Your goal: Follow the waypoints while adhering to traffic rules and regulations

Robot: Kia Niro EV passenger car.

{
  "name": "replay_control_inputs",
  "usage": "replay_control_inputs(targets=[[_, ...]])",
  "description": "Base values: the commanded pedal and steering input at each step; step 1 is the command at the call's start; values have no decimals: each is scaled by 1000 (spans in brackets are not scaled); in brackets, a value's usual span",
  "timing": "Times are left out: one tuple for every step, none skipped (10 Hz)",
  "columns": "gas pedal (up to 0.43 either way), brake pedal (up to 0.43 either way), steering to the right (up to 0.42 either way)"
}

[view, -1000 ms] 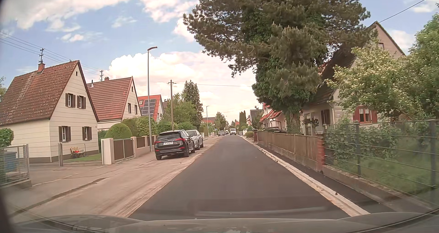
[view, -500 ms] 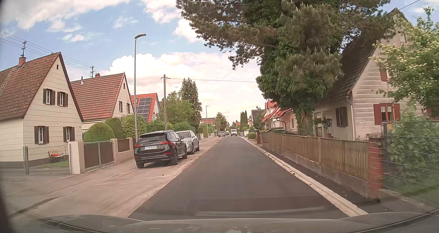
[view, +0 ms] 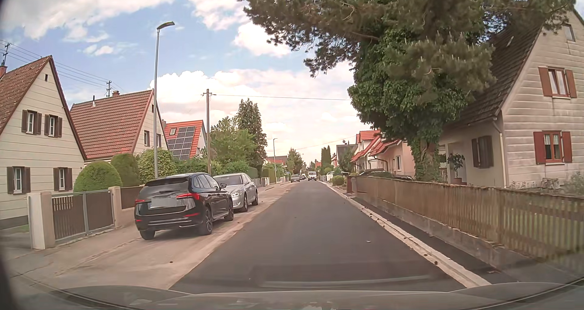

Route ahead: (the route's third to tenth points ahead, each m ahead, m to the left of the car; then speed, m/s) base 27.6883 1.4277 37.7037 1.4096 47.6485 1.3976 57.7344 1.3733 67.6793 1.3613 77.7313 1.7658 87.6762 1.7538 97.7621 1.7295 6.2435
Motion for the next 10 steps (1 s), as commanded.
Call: replay_control_inputs(targets=[[0,18,-5],[0,18,-5],[0,24,-3],[0,24,1],[0,24,5],[0,18,5],[0,18,4],[0,18,3],[0,24,-1],[0,18,-3]])
